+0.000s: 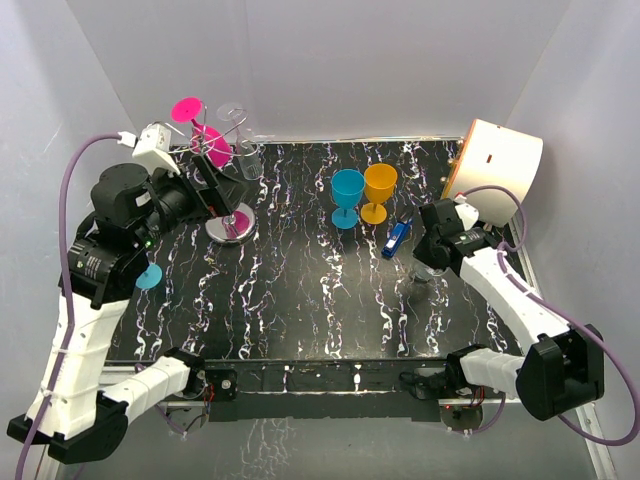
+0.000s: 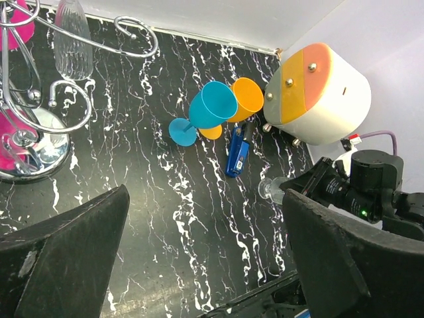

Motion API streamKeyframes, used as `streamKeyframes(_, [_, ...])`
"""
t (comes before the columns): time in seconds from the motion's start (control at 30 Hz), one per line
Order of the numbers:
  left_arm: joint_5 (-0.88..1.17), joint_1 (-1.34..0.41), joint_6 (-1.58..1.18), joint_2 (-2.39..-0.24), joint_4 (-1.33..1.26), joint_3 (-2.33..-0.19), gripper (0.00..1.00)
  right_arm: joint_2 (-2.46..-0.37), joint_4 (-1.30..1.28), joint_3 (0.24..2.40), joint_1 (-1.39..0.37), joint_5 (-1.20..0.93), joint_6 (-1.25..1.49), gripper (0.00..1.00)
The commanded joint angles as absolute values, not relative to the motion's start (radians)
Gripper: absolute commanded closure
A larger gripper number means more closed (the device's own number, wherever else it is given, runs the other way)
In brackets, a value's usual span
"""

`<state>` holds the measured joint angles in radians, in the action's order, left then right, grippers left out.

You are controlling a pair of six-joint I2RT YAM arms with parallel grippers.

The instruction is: Take the wine glass off the wine glass rack

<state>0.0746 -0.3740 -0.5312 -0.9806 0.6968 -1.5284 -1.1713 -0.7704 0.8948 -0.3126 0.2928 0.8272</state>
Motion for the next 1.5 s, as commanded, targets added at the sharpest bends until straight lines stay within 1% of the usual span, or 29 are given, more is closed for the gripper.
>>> streamKeyframes(0.0, [0.067, -0.371, -0.517, -0.975, 0.686, -1.522, 0.01, -1.179, -0.725, 0.921, -0.272, 0.253, 0.878, 1.00])
streamKeyframes(0.4, [0.026, -0.371, -0.506, -0.977, 0.701, -1.535, 0.01, -1.282, -0.752, 0.949, -0.221, 0.212, 0.898, 1.00])
streamKeyframes(0.43, [0.019, -0.371, -0.504, -0.979, 0.701, -1.539, 0.01, -1.287, -0.753, 0.951, -0.220, 0.207, 0.899, 0.94])
streamKeyframes(0.47, [0.011, -0.371, -0.500, -0.981, 0.701, -1.543, 0.01, -1.292, -0.754, 0.955, -0.219, 0.204, 0.899, 0.85])
streamKeyframes(0.53, [-0.014, -0.371, -0.485, -0.990, 0.705, -1.565, 0.01, -1.299, -0.758, 0.965, -0.218, 0.199, 0.895, 0.72])
streamKeyframes(0.7, [-0.140, -0.371, -0.422, -1.017, 0.743, -1.647, 0.01, -1.274, -0.759, 0.993, -0.216, 0.224, 0.858, 0.46])
streamKeyframes(0.8, [-0.217, -0.371, -0.372, -1.037, 0.750, -1.682, 0.01, -1.231, -0.754, 1.000, -0.216, 0.244, 0.856, 0.34])
streamKeyframes(0.87, [-0.267, -0.371, -0.334, -1.060, 0.759, -1.708, 0.01, -1.191, -0.739, 1.003, -0.216, 0.245, 0.794, 0.25])
streamKeyframes(0.97, [-0.342, -0.371, -0.283, -1.113, 0.780, -1.751, 0.01, -1.119, -0.682, 1.005, -0.216, 0.201, 0.650, 0.07])
streamKeyframes(1.0, [-0.364, -0.371, -0.265, -1.128, 0.777, -1.760, 0.01, -1.094, -0.659, 1.008, -0.216, 0.171, 0.581, 0.03])
streamKeyframes(1.17, [-0.465, -0.371, -0.179, -1.203, 0.690, -1.768, 0.01, -0.976, -0.600, 1.019, -0.218, 0.053, 0.395, 0.02])
streamKeyframes(1.33, [-0.496, -0.350, -0.122, -1.347, 0.646, -1.877, 0.01, -0.936, -0.555, 0.992, -0.220, -0.095, 0.356, 0.02])
streamKeyframes(1.4, [-0.451, -0.284, -0.115, -1.419, 0.649, -1.948, 0.01, -0.933, -0.547, 0.985, -0.223, -0.109, 0.354, 0.01])
streamKeyframes(1.47, [-0.286, -0.149, -0.169, -1.484, 0.671, -2.027, 0.01, -0.936, -0.545, 0.991, -0.228, -0.112, 0.351, 0.02])
